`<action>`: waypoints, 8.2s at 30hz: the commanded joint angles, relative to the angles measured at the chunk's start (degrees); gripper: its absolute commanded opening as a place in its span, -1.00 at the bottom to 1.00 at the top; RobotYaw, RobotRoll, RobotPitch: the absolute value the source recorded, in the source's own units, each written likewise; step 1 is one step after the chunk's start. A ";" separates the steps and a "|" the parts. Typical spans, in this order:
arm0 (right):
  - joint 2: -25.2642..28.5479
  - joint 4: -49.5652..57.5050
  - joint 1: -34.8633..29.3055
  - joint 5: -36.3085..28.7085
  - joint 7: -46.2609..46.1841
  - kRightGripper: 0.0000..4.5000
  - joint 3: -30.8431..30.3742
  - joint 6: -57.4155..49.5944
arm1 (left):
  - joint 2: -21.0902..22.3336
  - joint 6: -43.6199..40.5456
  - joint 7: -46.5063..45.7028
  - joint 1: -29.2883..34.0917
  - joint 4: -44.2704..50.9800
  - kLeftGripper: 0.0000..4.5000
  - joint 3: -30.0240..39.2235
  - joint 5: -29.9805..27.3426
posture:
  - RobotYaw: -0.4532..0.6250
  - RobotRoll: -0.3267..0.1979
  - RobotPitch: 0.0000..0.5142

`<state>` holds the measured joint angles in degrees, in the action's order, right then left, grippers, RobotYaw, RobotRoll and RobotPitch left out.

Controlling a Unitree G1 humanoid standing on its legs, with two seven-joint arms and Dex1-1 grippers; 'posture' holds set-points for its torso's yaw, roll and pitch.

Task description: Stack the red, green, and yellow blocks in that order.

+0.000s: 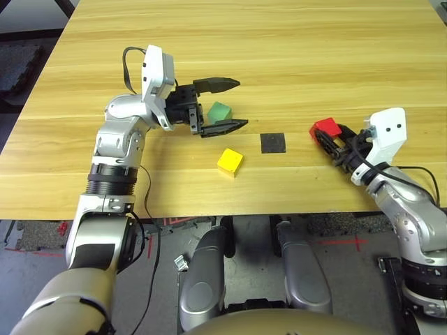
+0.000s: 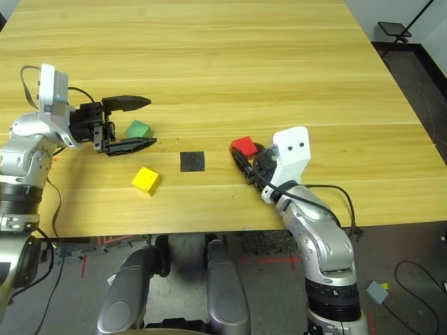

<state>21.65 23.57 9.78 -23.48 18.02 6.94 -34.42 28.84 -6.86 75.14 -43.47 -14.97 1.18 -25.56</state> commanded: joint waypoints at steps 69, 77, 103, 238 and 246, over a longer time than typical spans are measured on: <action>5.91 -56.83 37.98 11.43 64.11 -0.07 -16.14 36.88 | 2.96 -3.26 -4.47 2.87 7.79 1.00 0.75 -1.60 | 0.43 0.51 0.13; 5.19 -57.47 38.08 11.73 64.12 -0.07 -16.25 37.46 | 2.65 -3.19 -4.74 2.87 7.80 1.00 0.66 -1.60 | 0.44 0.50 0.14; 4.24 -60.19 37.44 13.58 64.14 0.98 -16.32 41.48 | 2.42 -2.61 -4.22 1.58 5.97 1.00 0.65 -1.37 | 0.44 0.54 0.15; 27.27 -20.85 20.50 -4.20 58.88 1.00 -1.63 12.90 | 0.98 -33.04 -25.46 -1.57 26.58 -0.10 -8.02 2.34 | 0.27 0.51 0.00; 29.57 -18.82 19.33 -5.64 58.82 1.00 -0.78 11.34 | -2.88 -27.21 -22.31 -2.68 24.08 -0.10 -14.32 5.03 | 0.23 0.49 0.02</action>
<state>50.43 3.91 30.02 -28.28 76.86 5.31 -22.84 25.92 -35.99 51.55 -45.71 9.66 -11.65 -21.50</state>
